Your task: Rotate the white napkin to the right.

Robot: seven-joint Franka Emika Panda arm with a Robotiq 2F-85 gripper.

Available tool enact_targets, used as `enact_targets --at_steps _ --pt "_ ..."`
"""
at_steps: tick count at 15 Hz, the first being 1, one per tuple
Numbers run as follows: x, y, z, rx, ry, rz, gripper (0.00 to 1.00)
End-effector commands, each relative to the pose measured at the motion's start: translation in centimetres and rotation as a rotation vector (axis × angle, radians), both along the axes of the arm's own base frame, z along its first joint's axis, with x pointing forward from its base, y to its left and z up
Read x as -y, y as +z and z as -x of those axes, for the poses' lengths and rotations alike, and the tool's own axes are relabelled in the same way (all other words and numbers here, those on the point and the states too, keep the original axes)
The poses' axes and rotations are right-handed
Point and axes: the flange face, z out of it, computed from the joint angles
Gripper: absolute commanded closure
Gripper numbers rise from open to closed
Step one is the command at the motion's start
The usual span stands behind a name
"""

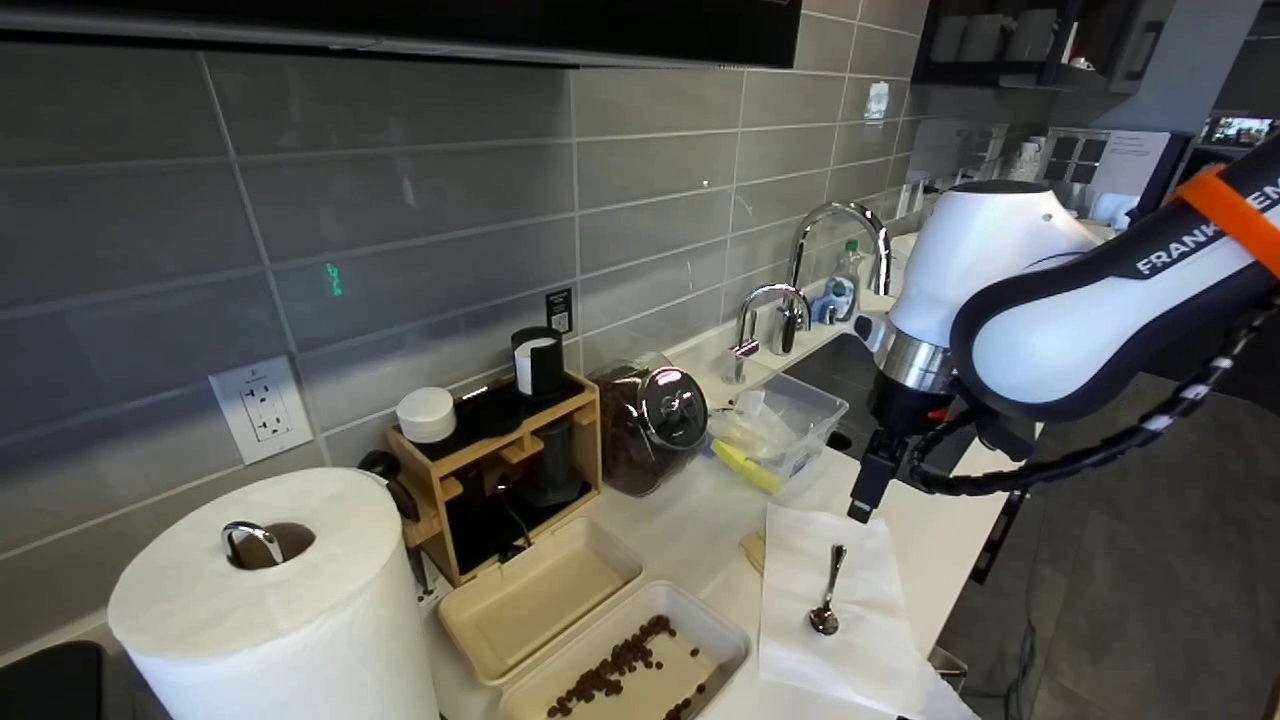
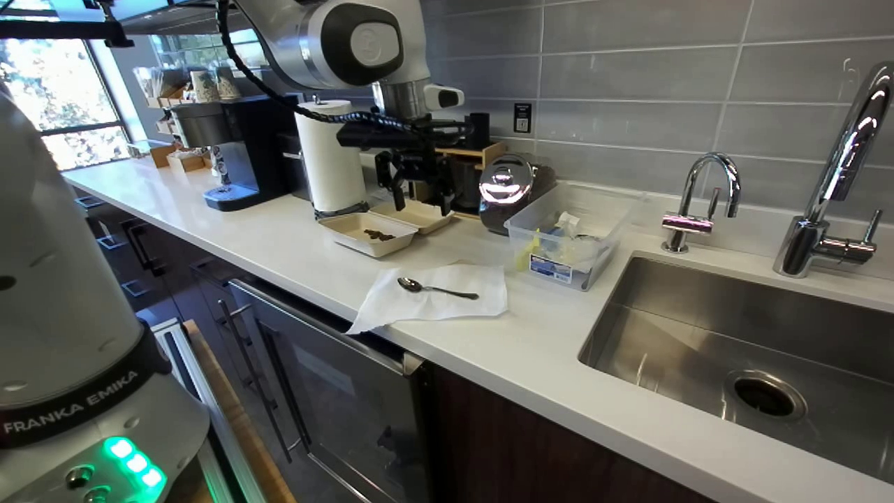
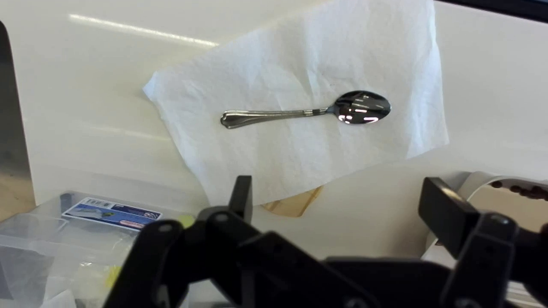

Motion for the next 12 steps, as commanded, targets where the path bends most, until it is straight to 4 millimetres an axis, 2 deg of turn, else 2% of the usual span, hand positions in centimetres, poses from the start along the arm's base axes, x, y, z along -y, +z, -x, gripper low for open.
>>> enact_targets --at_steps 1,6,12 --pt "-0.9 -3.9 -3.0 0.012 0.020 -0.020 0.00" --pt "-1.5 -8.7 -5.4 0.027 0.051 -0.064 0.00" --pt "-1.3 -13.0 -7.0 0.064 0.126 -0.095 0.00"
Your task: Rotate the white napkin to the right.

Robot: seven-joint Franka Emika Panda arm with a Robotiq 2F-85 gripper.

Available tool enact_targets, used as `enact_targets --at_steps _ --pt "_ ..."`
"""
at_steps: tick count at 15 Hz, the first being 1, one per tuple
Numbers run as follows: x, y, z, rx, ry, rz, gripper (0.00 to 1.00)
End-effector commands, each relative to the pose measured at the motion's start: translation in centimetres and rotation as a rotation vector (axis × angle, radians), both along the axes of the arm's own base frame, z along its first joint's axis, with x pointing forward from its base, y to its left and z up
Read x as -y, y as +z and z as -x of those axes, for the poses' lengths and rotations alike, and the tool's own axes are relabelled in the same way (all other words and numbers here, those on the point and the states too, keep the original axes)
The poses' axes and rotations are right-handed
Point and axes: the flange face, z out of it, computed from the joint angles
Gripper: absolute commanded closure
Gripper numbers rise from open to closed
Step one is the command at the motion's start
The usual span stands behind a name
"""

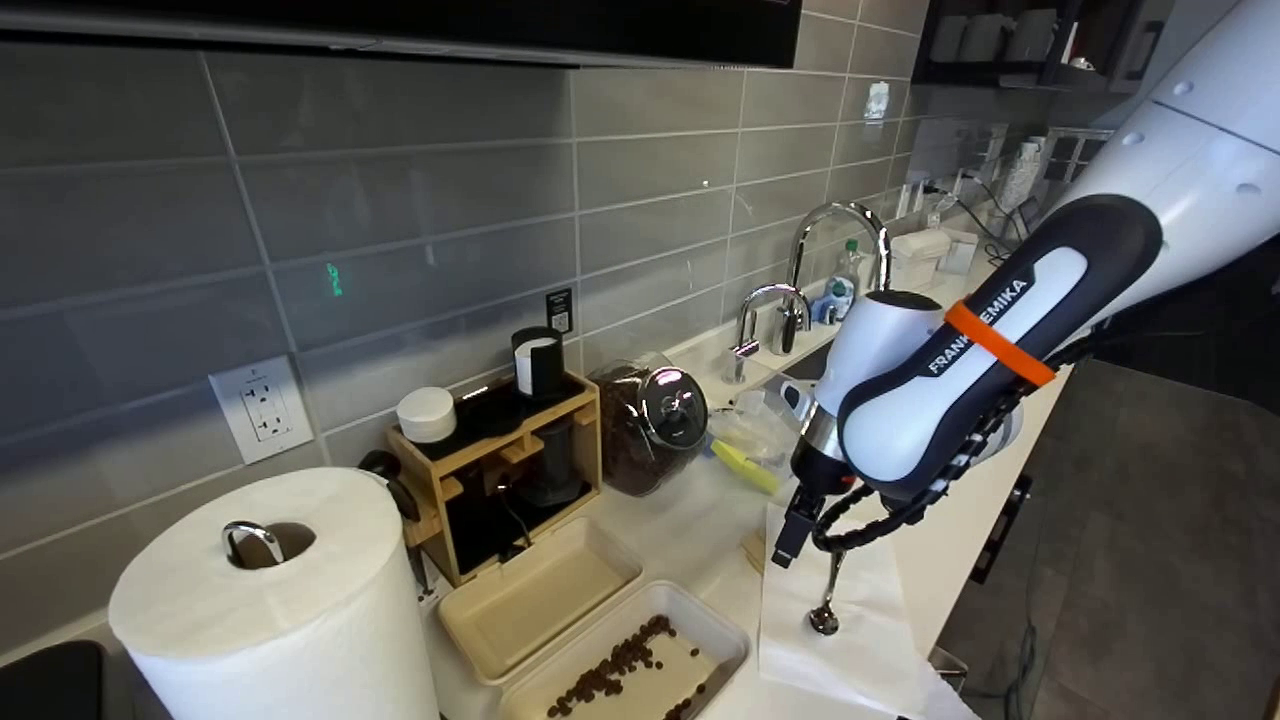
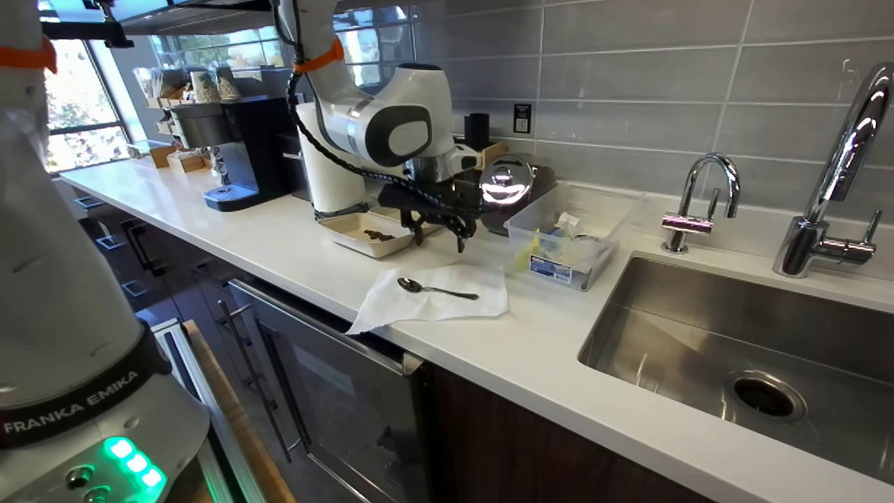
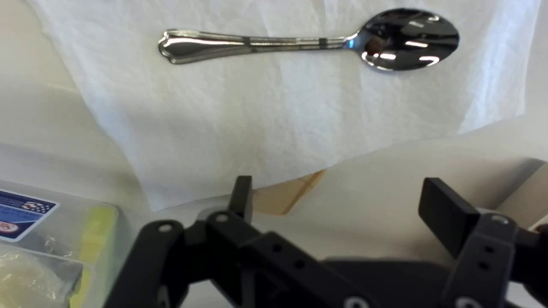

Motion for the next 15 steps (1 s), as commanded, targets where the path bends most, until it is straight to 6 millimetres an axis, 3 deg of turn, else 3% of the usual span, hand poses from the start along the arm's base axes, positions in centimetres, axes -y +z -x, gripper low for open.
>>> enact_targets --at_steps 1,7,15 --pt "0.7 -2.6 -1.2 0.020 0.038 -0.007 0.00" --pt "2.3 -4.8 -1.8 0.026 0.075 0.023 0.00" --pt "2.0 -7.3 -2.6 0.022 0.139 0.040 0.00"
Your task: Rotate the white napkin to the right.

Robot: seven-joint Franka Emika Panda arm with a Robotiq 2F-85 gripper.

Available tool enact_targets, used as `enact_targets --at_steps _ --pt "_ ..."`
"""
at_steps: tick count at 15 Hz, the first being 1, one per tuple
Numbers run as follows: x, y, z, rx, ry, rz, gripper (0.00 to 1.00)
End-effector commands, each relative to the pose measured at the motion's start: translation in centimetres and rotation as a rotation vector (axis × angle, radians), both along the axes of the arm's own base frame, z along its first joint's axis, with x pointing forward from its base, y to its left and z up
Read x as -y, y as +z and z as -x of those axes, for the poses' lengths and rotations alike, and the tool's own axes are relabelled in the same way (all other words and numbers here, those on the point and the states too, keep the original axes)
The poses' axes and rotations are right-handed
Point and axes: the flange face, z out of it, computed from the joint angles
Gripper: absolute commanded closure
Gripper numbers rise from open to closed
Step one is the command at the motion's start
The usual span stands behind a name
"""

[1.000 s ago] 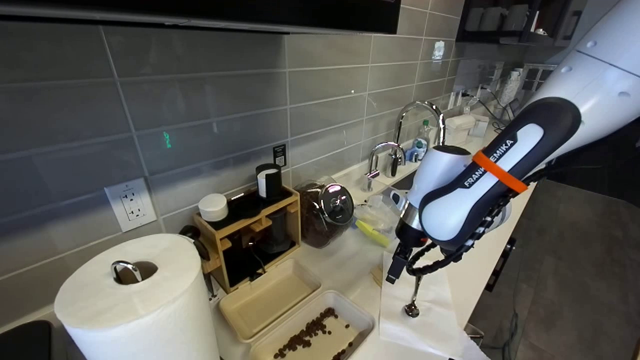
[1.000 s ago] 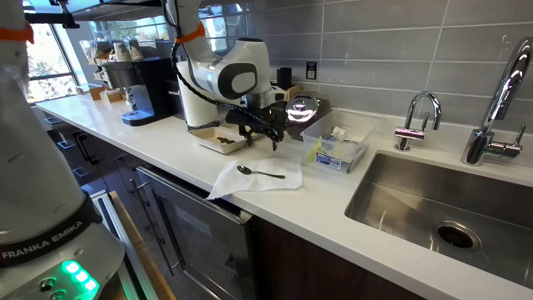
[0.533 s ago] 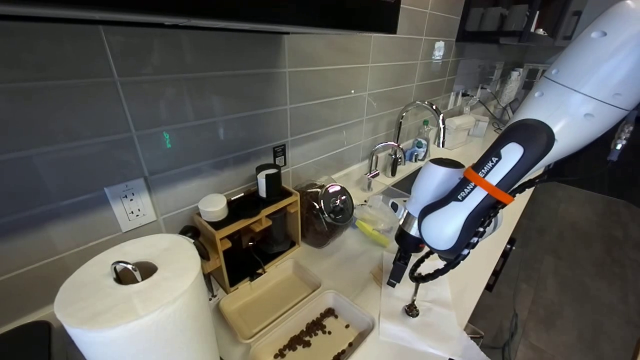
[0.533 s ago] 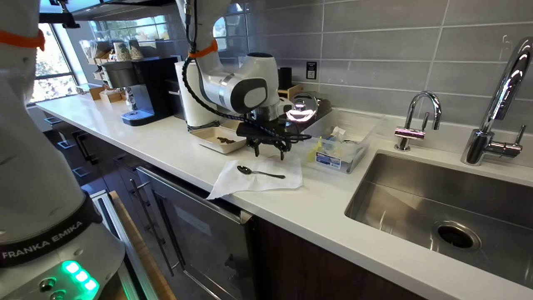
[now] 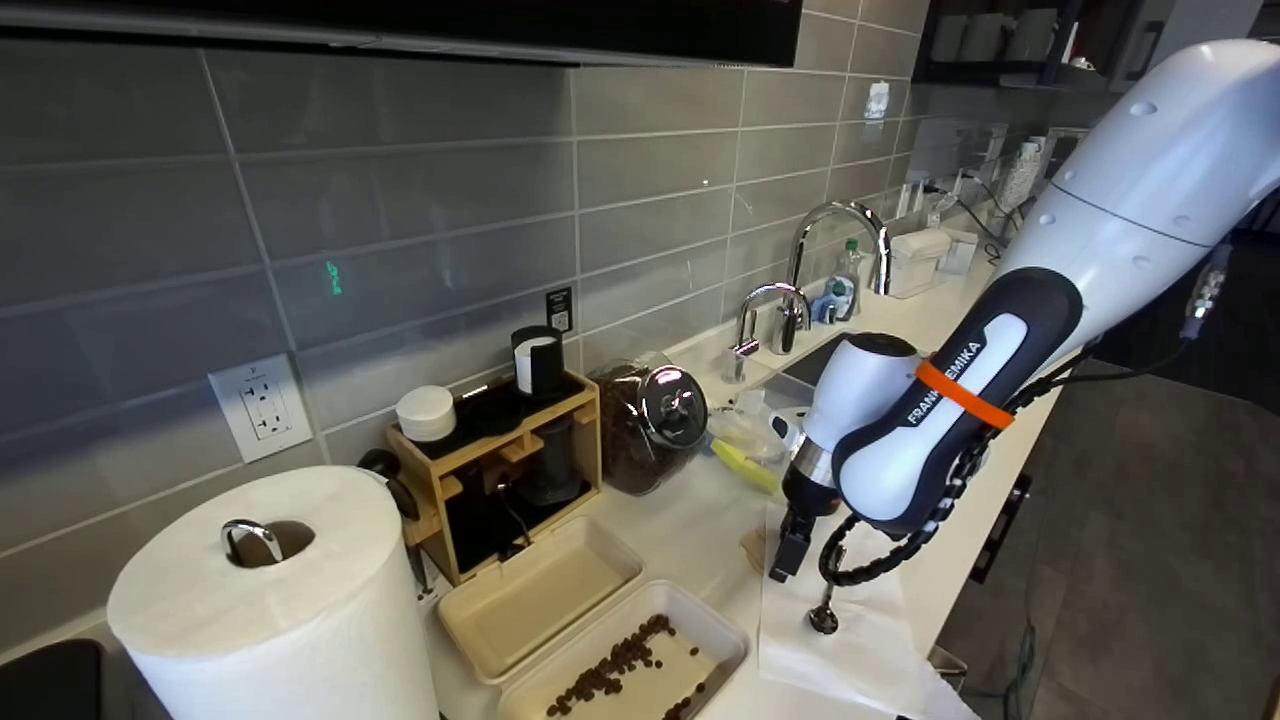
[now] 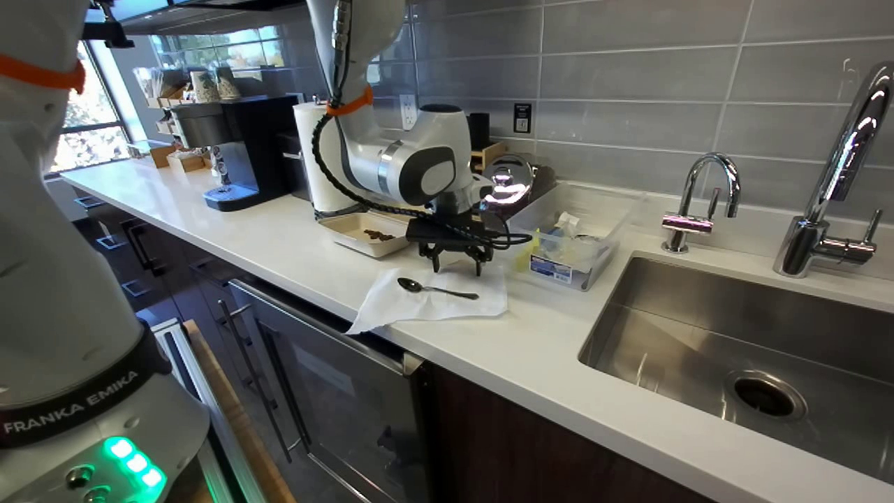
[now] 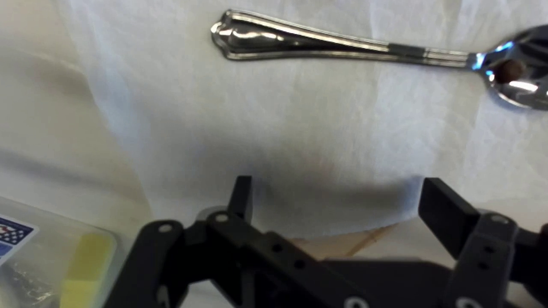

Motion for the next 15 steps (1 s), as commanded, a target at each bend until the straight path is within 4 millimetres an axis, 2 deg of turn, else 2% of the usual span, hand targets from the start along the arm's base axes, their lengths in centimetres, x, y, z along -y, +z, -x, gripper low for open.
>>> enact_targets --at_steps 1,5,15 --pt "-0.3 -1.7 -0.5 -0.003 0.022 0.005 0.00" --pt "-0.7 -2.0 -0.5 -0.018 -0.017 -0.007 0.00" --pt "-1.3 -1.7 -0.9 -0.058 -0.504 -0.056 0.00"
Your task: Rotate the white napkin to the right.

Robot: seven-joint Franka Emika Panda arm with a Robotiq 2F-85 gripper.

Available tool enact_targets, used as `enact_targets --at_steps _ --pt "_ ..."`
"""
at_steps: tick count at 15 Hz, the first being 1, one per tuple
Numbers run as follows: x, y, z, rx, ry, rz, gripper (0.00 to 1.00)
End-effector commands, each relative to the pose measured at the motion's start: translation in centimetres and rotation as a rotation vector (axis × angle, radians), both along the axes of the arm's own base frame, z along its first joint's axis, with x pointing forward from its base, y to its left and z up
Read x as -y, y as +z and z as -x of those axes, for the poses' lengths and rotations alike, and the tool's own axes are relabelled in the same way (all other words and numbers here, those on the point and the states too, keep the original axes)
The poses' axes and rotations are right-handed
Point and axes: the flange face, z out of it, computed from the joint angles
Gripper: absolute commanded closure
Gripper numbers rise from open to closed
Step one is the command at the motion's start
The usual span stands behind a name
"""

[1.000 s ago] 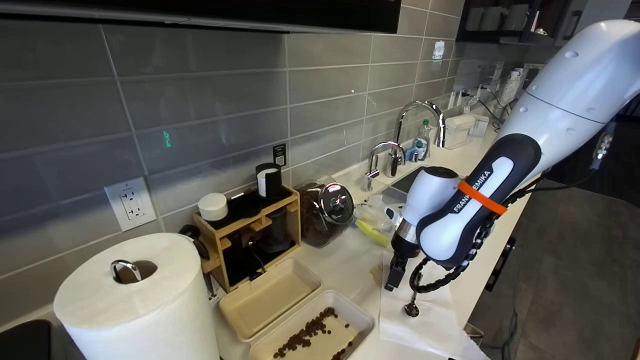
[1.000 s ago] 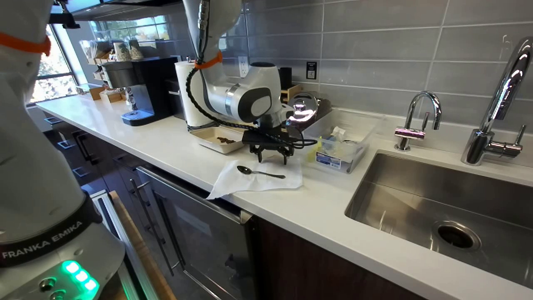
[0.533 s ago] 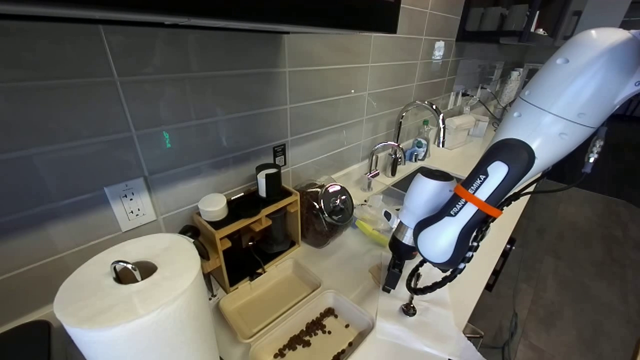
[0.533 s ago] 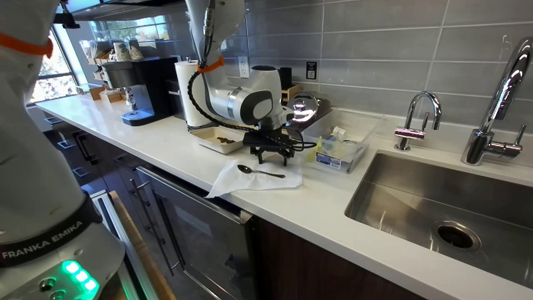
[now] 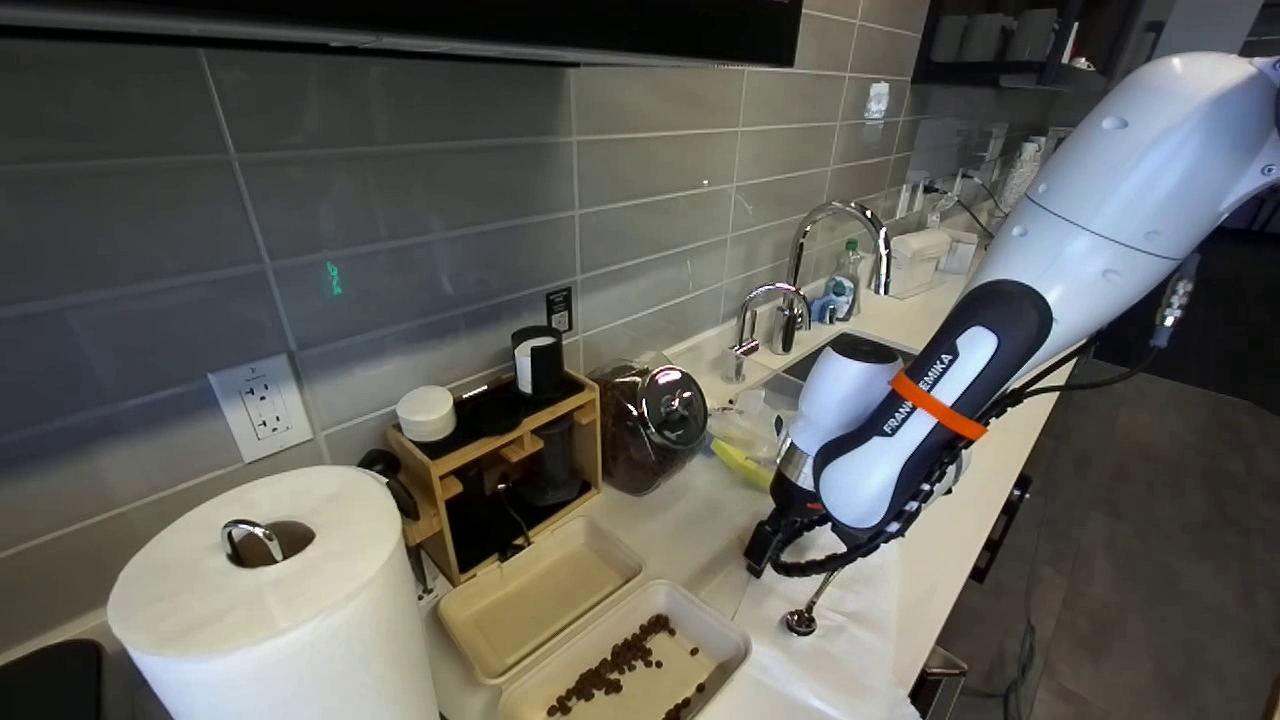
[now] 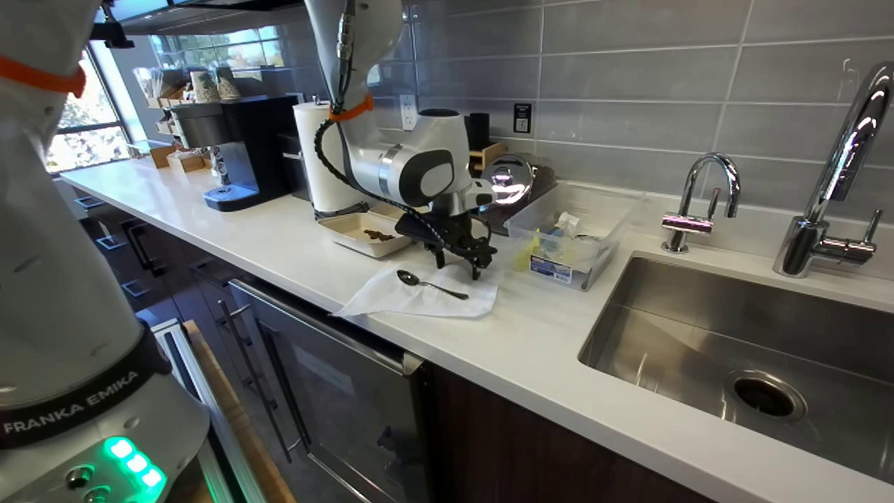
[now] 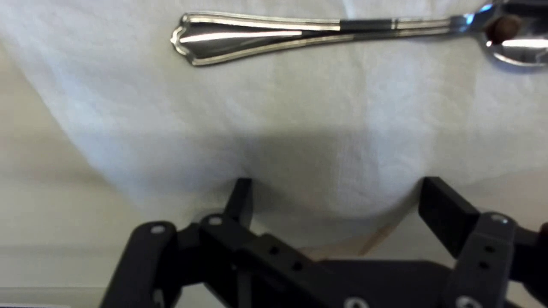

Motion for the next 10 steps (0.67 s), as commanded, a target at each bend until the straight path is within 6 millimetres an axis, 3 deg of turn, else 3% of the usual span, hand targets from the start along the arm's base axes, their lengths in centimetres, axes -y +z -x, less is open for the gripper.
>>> enact_targets --at_steps 1,4,10 --pt "0.0 -0.9 0.0 -0.041 -0.184 -0.033 0.00" --pt "0.2 -0.5 -0.3 -0.021 -0.240 -0.067 0.00" --pt "0.2 3.1 -0.4 0.044 -0.052 -0.060 0.00"
